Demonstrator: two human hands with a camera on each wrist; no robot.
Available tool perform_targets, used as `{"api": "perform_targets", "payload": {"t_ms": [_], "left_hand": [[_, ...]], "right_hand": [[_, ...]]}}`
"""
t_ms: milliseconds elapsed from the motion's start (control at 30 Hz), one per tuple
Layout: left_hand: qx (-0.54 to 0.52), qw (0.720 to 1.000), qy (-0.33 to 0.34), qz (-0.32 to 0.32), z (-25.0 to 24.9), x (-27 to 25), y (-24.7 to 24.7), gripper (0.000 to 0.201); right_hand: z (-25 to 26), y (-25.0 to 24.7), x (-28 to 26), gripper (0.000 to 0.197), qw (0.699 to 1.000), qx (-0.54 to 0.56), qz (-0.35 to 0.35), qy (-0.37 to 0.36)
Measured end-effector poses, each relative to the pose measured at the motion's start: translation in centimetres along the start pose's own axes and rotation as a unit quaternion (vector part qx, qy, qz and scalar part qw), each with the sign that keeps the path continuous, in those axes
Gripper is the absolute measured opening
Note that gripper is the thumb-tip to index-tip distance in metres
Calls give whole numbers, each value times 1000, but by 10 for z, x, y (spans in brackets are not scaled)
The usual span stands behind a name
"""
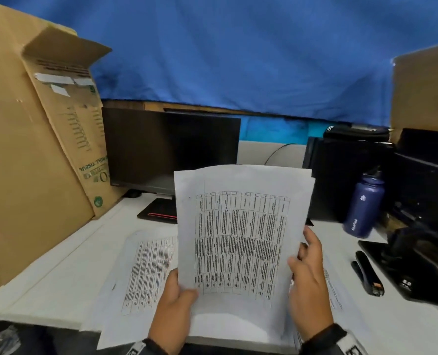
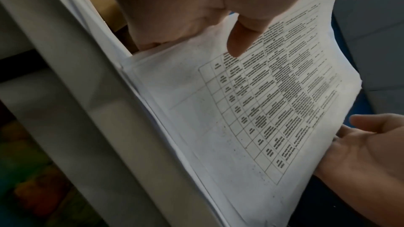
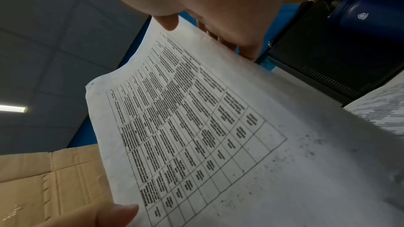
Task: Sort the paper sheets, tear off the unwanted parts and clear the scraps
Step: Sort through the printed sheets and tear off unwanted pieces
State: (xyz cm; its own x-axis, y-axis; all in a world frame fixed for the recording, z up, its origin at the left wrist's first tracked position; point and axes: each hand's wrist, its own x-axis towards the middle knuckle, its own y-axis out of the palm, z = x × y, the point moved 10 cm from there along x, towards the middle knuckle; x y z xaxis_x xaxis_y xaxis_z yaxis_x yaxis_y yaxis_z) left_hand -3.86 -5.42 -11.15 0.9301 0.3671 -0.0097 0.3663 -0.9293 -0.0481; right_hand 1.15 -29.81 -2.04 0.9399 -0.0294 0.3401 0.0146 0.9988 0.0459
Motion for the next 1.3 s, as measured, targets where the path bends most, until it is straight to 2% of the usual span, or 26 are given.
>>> {"api": "perform_targets", "payload": {"t_ms": [100,200,333,567,700,833,933,1067,1200,1300], "left_hand": [[-22,1000,0,-2,-1,2,-2,35],[-7,1000,1,-4,1,7,-2,27],[16,1000,0,4,6,11,-2,28],[31,998,-42,29,25,14,-1,18],[34,999,-11,-7,14,15,-10,15],[20,1000,-7,-6,9,13,-11,17],[6,1000,0,-24,4,12,-17,18],[-5,998,8,-55,0,11,-28,18],[-10,997,16,-72,-3,10,-37,20],[-12,997,20,-77,-2,9,-39,19]], "right_hand": [[10,5,0,42,998,-61,-4,-22],[11,4,4,42,994,-107,-13,-31],[5,4,12,47,988,-153,10,-26],[-61,2,4,45,965,-227,101,80],[-87,0,-7,45,959,-200,140,141],[-93,-10,-13,46,971,-149,83,166],[-89,-13,-19,34,976,-139,59,154],[-80,-6,-26,15,978,-151,75,122],[-73,-4,-31,6,983,-115,69,123],[-72,-4,-34,9,987,-84,62,123]]}}
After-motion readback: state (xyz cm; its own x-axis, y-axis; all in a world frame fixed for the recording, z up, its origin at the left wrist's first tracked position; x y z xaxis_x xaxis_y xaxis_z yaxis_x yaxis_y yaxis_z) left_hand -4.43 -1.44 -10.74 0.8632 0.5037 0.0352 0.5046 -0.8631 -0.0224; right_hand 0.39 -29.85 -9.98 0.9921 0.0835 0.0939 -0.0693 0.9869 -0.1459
